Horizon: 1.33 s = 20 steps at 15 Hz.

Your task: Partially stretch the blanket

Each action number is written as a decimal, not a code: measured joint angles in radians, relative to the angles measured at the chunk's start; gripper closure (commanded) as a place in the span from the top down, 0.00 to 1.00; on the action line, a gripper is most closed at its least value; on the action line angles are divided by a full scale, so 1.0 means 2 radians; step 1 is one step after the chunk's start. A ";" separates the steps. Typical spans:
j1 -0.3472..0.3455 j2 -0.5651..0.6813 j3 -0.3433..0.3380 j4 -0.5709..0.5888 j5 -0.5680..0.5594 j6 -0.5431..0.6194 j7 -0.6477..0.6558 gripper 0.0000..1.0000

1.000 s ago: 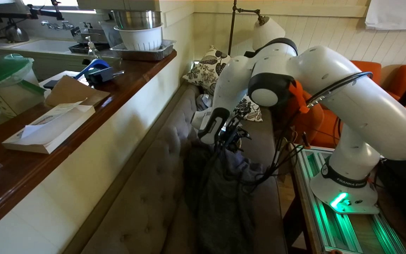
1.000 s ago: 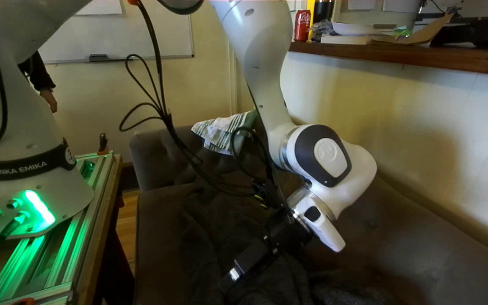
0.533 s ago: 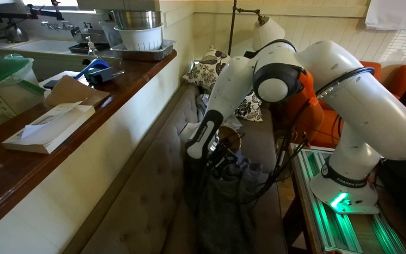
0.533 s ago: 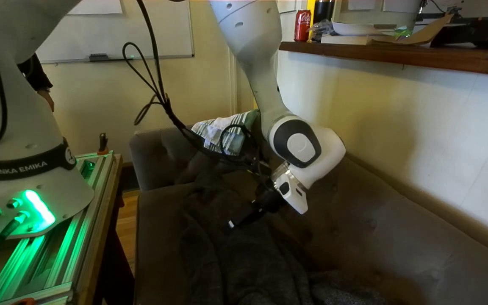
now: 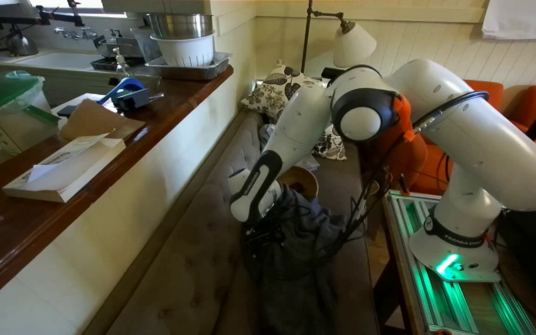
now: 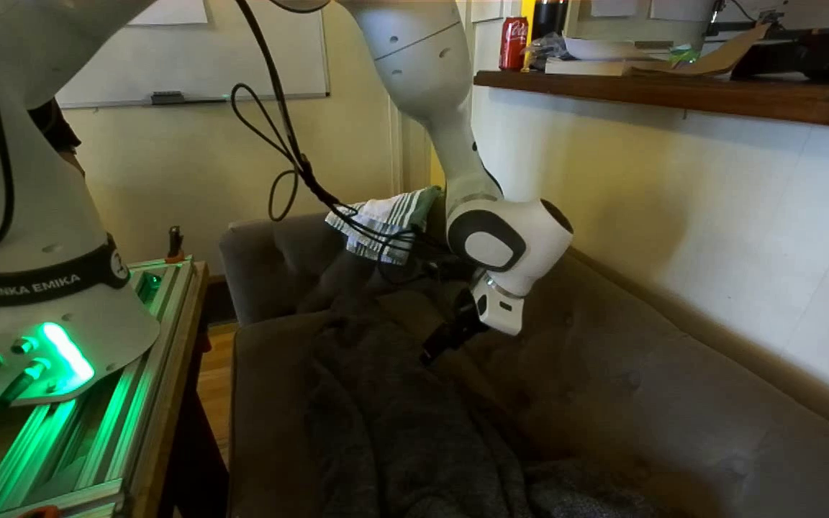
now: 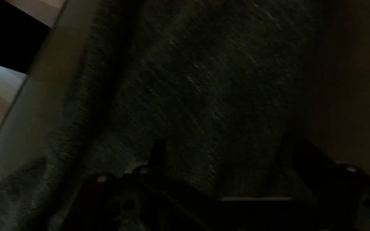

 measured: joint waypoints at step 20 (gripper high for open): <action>0.095 0.173 -0.152 0.141 -0.038 0.231 0.029 1.00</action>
